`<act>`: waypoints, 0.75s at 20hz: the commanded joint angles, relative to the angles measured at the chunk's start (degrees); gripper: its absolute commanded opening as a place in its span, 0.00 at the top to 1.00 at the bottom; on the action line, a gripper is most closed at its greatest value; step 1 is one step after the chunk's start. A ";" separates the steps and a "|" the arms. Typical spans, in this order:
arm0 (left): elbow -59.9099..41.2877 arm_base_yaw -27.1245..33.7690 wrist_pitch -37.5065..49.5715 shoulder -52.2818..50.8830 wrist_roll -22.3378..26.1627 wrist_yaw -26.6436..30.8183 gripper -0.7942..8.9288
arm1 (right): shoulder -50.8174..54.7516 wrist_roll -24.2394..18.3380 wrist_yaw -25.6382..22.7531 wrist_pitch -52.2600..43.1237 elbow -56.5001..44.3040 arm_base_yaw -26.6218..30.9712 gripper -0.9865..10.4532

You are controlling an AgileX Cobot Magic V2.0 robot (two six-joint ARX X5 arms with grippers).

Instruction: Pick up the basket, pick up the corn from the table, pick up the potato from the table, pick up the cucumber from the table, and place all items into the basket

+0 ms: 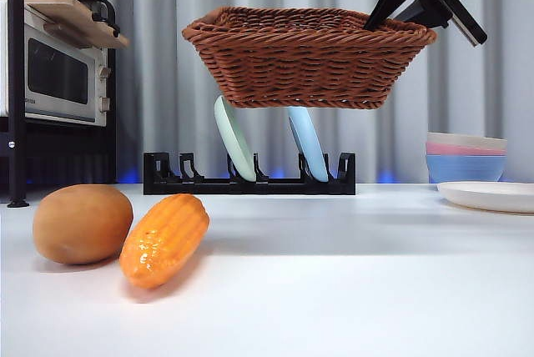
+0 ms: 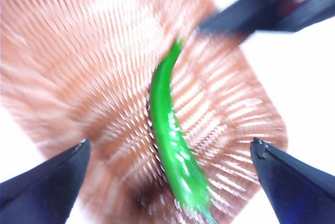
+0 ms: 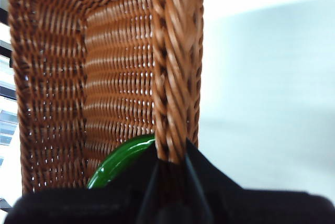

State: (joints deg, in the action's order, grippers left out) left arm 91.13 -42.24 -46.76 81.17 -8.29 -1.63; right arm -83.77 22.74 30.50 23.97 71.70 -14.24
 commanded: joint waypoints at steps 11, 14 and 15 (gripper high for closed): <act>-12.31 -0.15 -24.35 -20.20 -5.09 12.59 0.39 | 0.74 0.28 0.68 -1.22 0.11 0.42 0.92; -24.55 -0.13 -18.10 -21.42 -9.40 12.04 0.39 | 0.74 0.28 0.68 -1.22 0.11 0.46 0.92; -27.61 -0.09 -15.17 -21.09 -10.08 11.69 0.39 | 0.74 0.28 0.70 -1.22 0.11 0.63 0.92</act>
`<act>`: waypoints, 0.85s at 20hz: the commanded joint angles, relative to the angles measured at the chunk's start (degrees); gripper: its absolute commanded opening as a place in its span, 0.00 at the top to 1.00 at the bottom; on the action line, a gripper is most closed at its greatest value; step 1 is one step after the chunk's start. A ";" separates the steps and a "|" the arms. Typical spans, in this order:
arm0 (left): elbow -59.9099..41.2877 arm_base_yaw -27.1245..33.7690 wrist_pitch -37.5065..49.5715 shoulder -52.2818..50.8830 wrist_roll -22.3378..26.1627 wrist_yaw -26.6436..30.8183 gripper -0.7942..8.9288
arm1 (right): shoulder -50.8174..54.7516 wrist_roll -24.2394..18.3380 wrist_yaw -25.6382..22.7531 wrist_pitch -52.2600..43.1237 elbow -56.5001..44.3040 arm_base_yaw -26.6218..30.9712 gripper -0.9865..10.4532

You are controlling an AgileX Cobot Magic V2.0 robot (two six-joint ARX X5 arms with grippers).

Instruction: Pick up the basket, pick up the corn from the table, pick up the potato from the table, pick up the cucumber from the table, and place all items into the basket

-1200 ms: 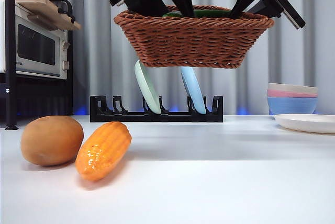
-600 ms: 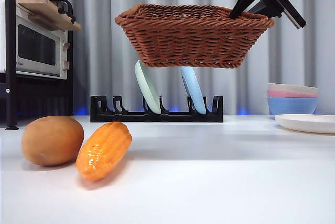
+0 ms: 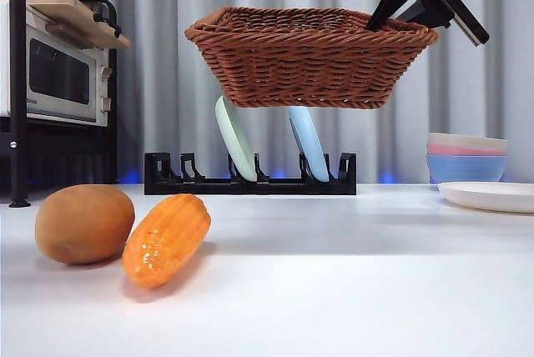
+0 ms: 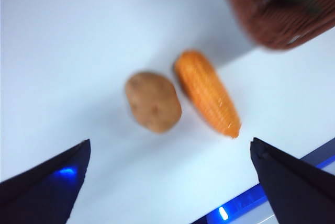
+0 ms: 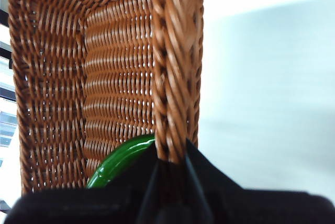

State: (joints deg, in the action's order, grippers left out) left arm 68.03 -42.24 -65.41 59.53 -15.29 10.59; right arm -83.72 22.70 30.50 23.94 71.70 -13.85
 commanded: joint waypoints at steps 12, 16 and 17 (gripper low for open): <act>-12.35 13.92 24.72 19.58 0.39 -10.95 0.39 | 0.72 0.35 0.90 -1.16 0.11 1.14 0.92; -12.35 16.81 26.80 25.97 1.88 -12.70 0.39 | 0.74 0.35 0.90 -1.16 0.11 1.14 0.92; -12.35 16.90 26.97 27.19 2.05 -12.81 0.40 | 0.74 0.35 0.85 -1.16 0.11 1.14 0.92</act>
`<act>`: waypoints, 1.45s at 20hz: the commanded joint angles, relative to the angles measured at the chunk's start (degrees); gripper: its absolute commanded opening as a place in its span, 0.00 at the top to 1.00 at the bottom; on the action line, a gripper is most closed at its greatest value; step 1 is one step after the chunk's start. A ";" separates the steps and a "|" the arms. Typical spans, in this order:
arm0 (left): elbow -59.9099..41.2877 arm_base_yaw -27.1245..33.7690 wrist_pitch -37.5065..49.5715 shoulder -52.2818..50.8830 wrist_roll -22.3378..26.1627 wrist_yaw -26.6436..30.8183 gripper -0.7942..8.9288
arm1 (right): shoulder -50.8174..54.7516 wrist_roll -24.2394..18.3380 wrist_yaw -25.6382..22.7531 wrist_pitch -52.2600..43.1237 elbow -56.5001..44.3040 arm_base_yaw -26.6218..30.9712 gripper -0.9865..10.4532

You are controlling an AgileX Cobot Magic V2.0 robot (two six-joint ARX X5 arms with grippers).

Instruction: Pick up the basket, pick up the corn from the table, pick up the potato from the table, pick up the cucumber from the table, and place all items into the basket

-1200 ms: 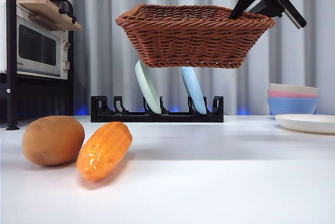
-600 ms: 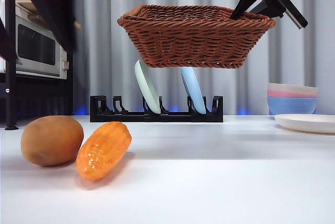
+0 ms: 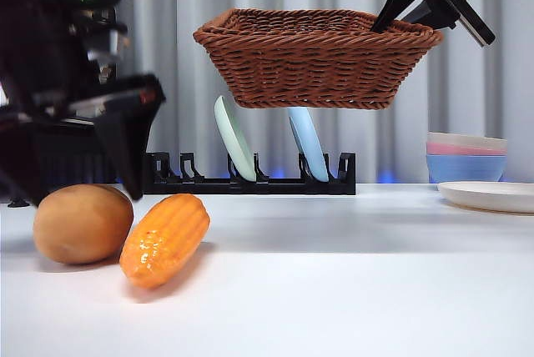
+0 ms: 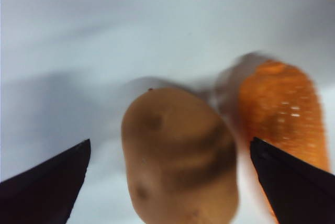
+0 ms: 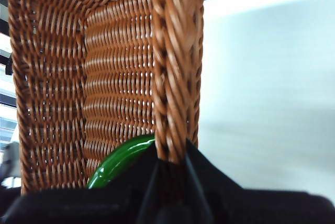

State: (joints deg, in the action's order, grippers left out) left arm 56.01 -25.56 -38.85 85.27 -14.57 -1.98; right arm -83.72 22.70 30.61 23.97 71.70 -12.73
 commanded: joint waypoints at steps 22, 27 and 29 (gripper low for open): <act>23.30 -0.31 -15.23 -18.73 21.86 -39.45 0.93 | 0.72 0.37 0.55 -1.14 0.11 -0.57 0.92; 23.54 -5.38 10.47 -16.33 9.92 -11.82 0.93 | 0.72 0.37 0.33 -0.77 0.11 -2.64 0.92; 23.54 -8.52 13.07 -13.40 11.76 -1.66 0.93 | 0.72 0.37 -0.77 -0.79 0.11 -3.89 0.92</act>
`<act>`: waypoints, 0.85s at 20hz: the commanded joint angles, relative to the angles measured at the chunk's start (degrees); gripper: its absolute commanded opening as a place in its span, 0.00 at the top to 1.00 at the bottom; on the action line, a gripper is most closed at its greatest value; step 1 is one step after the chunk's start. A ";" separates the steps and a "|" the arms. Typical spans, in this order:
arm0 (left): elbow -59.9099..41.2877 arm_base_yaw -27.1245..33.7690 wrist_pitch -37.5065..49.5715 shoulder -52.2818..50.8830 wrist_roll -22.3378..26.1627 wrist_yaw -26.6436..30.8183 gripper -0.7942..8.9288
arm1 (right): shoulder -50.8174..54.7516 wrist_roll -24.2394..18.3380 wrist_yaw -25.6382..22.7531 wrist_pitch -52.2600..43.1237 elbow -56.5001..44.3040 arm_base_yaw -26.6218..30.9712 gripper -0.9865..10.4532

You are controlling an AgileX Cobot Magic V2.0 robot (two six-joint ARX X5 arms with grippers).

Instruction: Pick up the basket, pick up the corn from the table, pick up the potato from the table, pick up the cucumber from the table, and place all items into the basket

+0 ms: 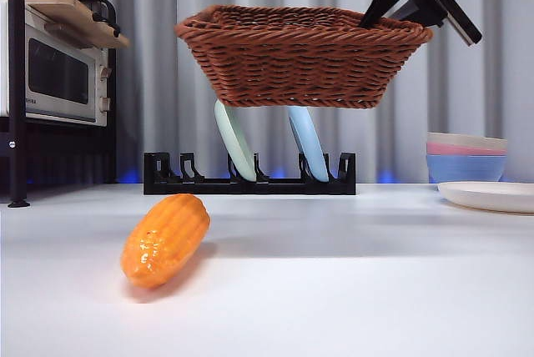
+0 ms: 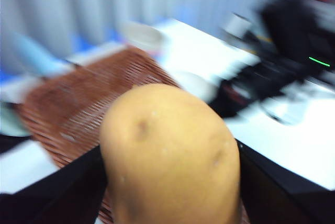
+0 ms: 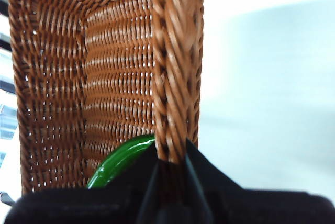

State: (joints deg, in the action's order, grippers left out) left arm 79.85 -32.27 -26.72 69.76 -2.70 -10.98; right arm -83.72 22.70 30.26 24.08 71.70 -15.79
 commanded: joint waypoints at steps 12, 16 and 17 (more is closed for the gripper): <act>0.28 -5.73 -0.87 14.47 4.15 14.08 0.32 | 0.72 0.37 -2.10 0.55 0.11 -3.52 0.92; 4.00 -5.70 -5.60 14.05 4.15 13.99 0.33 | 0.72 0.37 -2.10 0.57 0.11 -3.52 0.92; 5.70 -6.05 -7.74 13.84 4.15 14.01 0.33 | 0.72 0.37 -2.10 0.57 0.11 -3.52 0.92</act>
State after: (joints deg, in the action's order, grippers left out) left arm 85.49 -38.00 -34.76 83.99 1.13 2.87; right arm -83.70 22.70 27.51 25.74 71.70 -19.16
